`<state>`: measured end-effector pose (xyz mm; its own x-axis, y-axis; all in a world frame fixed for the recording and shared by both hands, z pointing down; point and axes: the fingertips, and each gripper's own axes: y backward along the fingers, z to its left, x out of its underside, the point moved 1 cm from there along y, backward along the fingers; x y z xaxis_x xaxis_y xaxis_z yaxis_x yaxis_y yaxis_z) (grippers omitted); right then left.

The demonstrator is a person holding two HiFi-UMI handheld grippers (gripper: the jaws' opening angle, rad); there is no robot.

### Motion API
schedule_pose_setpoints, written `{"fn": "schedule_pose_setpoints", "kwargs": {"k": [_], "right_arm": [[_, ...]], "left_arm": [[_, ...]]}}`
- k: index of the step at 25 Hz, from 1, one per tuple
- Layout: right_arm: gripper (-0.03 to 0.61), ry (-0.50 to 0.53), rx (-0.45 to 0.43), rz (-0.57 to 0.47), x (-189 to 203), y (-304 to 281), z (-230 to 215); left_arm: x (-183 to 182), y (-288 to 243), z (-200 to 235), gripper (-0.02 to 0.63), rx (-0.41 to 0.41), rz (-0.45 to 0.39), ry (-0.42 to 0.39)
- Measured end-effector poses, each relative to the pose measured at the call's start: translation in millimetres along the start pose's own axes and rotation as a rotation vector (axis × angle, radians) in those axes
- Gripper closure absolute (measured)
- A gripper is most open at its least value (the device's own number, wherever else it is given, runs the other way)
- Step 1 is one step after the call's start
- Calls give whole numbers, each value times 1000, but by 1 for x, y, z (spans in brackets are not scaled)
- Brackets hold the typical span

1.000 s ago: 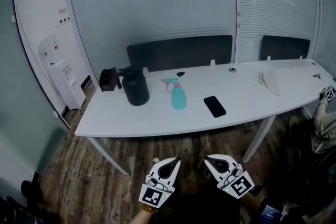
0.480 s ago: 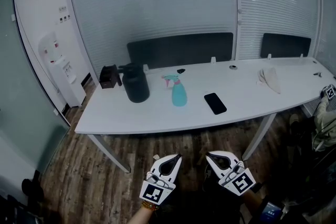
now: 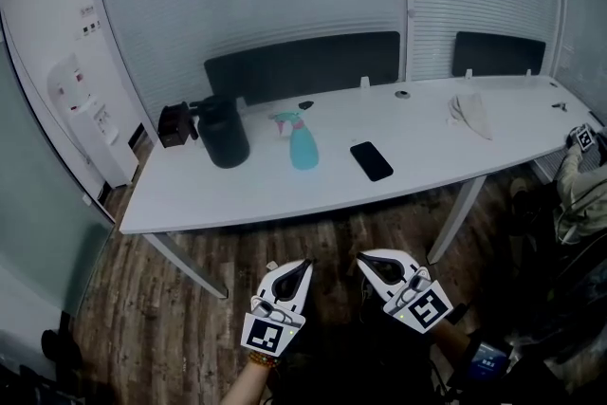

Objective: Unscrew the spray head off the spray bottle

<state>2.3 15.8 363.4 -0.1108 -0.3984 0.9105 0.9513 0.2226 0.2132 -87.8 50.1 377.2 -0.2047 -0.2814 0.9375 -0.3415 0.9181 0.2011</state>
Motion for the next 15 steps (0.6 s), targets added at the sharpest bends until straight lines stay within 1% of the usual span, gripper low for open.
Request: {"fn": "schedule_pose_setpoints", "kwargs": {"k": [5, 9, 15], "right_arm": [[578, 21, -9, -8, -3, -1, 6], [578, -5, -5, -1, -3, -2, 8], [578, -4, -1, 0, -1, -1, 7]], "left_arm": [[0, 1, -1, 608, 3, -9, 10], [1, 1, -1, 609, 8, 4, 6], [2, 1, -1, 608, 6, 1, 10]]}}
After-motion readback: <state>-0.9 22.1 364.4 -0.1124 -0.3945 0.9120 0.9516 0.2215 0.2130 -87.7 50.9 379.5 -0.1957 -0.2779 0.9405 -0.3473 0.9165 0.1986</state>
